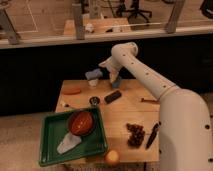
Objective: Wipe table surface with sponge
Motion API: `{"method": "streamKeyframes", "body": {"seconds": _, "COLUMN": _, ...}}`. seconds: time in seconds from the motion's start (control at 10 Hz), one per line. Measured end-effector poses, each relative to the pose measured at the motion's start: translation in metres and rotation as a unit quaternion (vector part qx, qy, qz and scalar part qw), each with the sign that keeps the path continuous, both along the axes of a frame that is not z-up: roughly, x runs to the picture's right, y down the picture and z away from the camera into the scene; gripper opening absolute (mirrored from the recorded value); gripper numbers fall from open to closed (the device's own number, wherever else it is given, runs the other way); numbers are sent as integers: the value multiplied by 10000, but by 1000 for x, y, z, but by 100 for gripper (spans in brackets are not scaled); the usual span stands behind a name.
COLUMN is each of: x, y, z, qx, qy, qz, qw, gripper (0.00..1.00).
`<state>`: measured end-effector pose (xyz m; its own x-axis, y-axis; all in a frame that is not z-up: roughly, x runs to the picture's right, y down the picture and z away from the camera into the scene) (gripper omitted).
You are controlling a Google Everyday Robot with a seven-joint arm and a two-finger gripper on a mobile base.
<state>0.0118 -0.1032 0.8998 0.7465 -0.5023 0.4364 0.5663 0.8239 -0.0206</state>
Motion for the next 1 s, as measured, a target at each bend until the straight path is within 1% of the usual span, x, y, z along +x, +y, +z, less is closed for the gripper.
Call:
{"method": "streamKeyframes", "body": {"seconds": 0.2, "x": -11, "y": -1, "z": 8, "qx": 2, "qy": -39, "qz": -10, "qw": 10000, "gripper": 80}}
{"method": "streamKeyframes", "body": {"seconds": 0.5, "x": -13, "y": -5, "z": 20, "qx": 11, "qy": -22, "qz": 73, "qw": 10000, "gripper": 80}}
{"method": "streamKeyframes", "body": {"seconds": 0.7, "x": -20, "y": -4, "z": 27, "qx": 7, "qy": -58, "qz": 116, "qw": 9999, "gripper": 80}}
{"method": "streamKeyframes", "body": {"seconds": 1.0, "x": -27, "y": -1, "z": 38, "qx": 31, "qy": -84, "qz": 102, "qw": 9999, "gripper": 80}}
